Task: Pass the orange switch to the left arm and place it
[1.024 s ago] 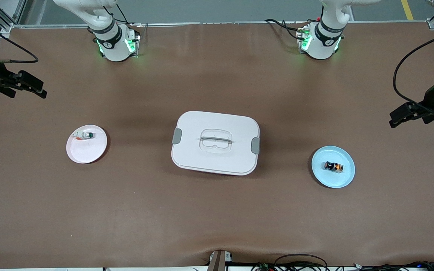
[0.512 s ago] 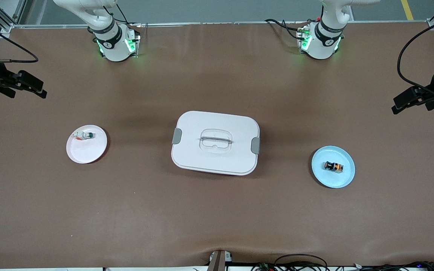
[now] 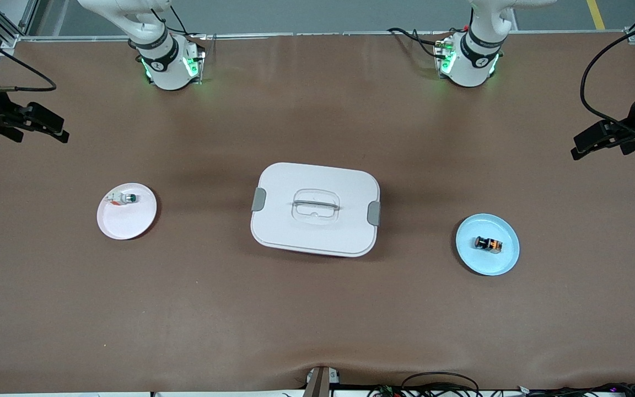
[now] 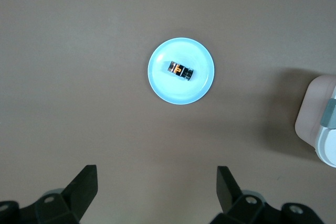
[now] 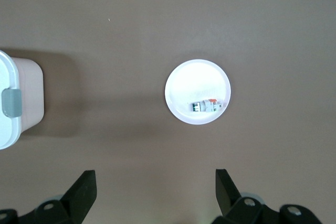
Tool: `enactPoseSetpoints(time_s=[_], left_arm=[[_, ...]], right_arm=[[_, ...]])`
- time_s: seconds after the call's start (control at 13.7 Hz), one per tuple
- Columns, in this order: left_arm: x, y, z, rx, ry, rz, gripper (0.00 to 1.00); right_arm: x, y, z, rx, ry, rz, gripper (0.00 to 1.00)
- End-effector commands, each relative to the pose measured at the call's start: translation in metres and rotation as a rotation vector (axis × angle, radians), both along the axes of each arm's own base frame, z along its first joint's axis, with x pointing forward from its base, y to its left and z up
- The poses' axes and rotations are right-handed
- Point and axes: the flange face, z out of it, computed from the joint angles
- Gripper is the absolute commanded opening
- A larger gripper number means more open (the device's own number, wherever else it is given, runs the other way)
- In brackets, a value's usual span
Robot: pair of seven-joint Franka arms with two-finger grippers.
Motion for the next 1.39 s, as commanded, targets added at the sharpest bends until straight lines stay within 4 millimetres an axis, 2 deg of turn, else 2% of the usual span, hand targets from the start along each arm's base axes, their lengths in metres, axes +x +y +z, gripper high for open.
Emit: enactPoseSetpoints(time_s=[0.0,0.22,0.73,1.32], left_arm=[[-0.013,-0.001,0.013,-0.012,-0.033,-0.022,1.0],[-0.027,0.0,0.015,-0.014,-0.079,-0.023,1.0],[-0.024,-0.002,0.015,-0.013,-0.074,-0.027,1.0],[-0.022,-0.002,0.011,-0.014,-0.057,-0.027,1.0]], right_arm=[[-0.007,0.005,0.006,0.002,0.003,-0.027,1.0],[-0.005,0.003,0.008,0.003,-0.003,-0.023,1.0],[-0.013,0.007,0.015,0.002,0.013,-0.021,1.0],[-0.012,0.007,0.018,0.001,-0.006,-0.02,1.0]])
